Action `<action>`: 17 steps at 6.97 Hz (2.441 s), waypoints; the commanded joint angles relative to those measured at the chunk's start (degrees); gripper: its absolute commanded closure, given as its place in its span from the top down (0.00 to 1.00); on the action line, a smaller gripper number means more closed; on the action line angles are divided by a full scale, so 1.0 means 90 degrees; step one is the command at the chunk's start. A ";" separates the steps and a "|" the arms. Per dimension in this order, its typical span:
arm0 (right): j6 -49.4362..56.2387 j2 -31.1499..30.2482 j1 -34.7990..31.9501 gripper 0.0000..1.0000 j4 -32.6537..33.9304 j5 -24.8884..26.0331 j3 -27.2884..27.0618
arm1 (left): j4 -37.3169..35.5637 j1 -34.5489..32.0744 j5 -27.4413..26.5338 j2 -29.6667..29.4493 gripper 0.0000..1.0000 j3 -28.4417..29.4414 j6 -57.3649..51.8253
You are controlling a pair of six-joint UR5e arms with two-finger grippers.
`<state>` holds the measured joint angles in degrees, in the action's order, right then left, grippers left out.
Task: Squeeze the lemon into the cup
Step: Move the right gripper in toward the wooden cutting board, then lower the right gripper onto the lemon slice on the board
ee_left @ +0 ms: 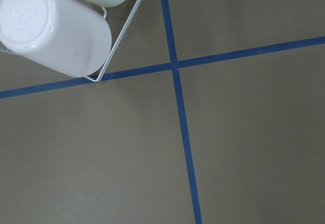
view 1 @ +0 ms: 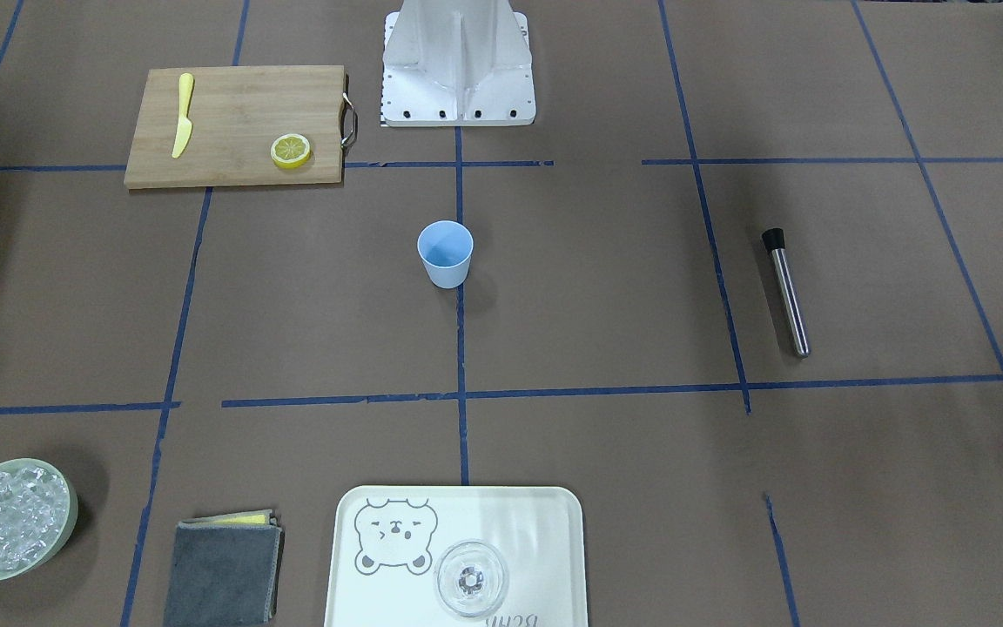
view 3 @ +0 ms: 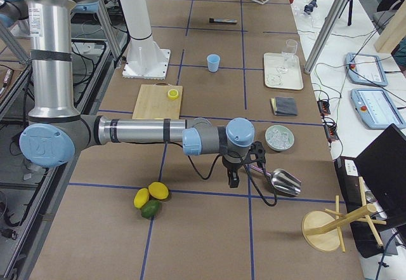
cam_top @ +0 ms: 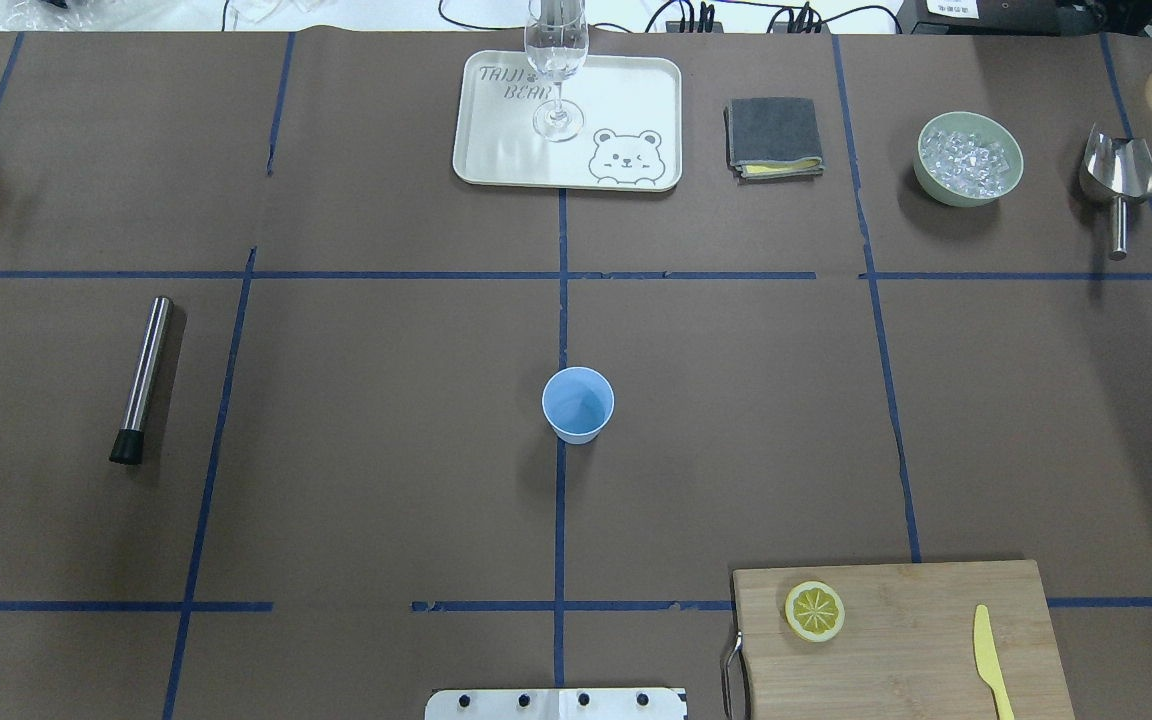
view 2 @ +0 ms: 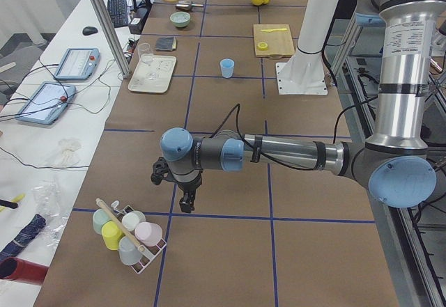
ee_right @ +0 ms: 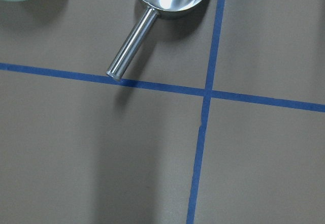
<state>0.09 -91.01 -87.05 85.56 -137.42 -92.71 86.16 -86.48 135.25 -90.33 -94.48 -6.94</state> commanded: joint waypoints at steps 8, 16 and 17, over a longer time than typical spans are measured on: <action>0.0020 -0.0112 -0.0055 1.00 -0.0063 -0.0461 -0.0167 | 0.0308 0.0019 0.0205 -0.0099 1.00 -0.0138 -0.0020; -0.6942 -0.0865 0.5073 1.00 -0.3041 0.1959 -0.2635 | 0.1392 0.0029 0.0285 -0.0041 1.00 0.0087 -0.0049; -0.7658 -0.0845 0.5981 1.00 -0.3022 0.2722 -0.2910 | 0.1693 0.0039 0.0285 -0.0012 1.00 0.0126 -0.0049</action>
<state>-59.60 -98.84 -42.97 58.35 -121.06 -115.47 98.87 -86.21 137.80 -90.60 -93.59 -7.35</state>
